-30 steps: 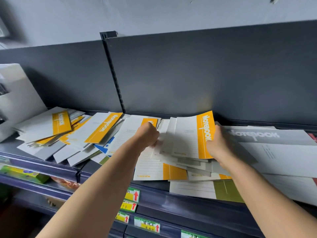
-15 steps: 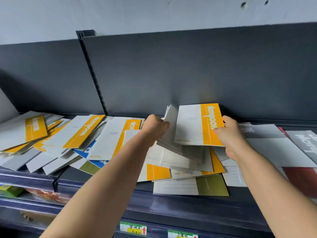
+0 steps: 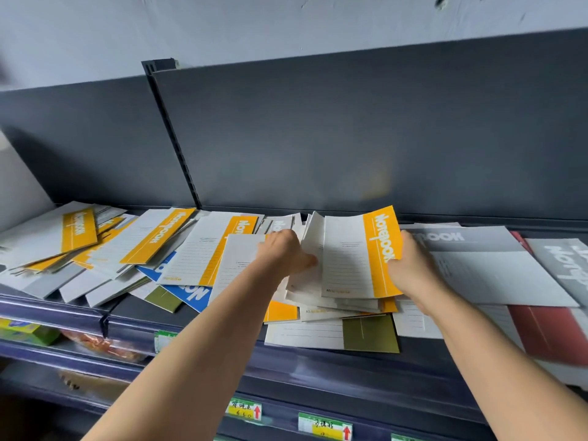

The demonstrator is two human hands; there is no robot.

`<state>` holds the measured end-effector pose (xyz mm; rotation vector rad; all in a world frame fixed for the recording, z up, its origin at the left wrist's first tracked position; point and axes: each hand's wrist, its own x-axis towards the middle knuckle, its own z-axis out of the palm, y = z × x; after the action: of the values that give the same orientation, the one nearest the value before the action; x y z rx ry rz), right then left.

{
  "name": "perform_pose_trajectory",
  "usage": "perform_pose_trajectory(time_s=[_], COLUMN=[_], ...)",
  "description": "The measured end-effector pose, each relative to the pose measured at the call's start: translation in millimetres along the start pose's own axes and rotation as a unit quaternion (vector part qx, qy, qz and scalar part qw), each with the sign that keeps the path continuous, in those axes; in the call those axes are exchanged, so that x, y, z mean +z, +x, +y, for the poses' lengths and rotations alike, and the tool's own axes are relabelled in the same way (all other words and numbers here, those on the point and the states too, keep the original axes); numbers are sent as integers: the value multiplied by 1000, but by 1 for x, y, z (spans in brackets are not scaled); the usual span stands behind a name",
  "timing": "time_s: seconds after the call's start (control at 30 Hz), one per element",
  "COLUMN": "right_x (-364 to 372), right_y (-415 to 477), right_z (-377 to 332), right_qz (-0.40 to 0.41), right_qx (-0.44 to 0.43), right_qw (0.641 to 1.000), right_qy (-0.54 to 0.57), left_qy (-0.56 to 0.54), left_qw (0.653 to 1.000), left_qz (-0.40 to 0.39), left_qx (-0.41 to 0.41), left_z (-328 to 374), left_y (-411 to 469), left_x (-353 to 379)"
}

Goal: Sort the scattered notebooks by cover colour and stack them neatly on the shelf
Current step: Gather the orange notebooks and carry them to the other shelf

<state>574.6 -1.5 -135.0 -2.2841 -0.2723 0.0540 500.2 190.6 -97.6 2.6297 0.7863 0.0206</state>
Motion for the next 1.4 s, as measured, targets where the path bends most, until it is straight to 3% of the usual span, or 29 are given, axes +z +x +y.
perform_pose_trajectory(time_s=[0.13,0.23,0.3,0.47,0.57,0.77,0.9,1.17,1.3,1.4], right_x=[-4,-7,-11,-23,-25,4,37,85,97,102], right_y=[-2,-5,-5,-6,-10,-22,-36,-68,-83,-89], right_z=[5,4,0,-16,-33,-63,-78,-107,-113,-118], right_qz=[-5,-13,-10,37,65,52,15,-24,-10,-9], right_qx=[-9,-4,-6,27,33,35,31,5,14,7], right_qw=[1000,999,997,971,955,958,967,996,1000,997], right_qy=[27,46,71,236,288,280,252,86,-4,-80], left_qy=[-98,-223,-243,-351,-380,-288,-216,-15,54,141], left_qw=[994,975,970,930,914,942,960,980,981,972], left_qz=[53,4,-17,110,140,169,178,181,174,184], left_qx=[-8,-7,-20,-6,18,21,-22,-85,-67,34], left_z=[10,20,18,4,-10,-67,-120,-204,-205,-184], left_y=[-4,-11,-9,-3,-3,-2,-3,-9,-11,-21], left_x=[0,2,2,-22,-45,-65,-75,-90,-94,-86])
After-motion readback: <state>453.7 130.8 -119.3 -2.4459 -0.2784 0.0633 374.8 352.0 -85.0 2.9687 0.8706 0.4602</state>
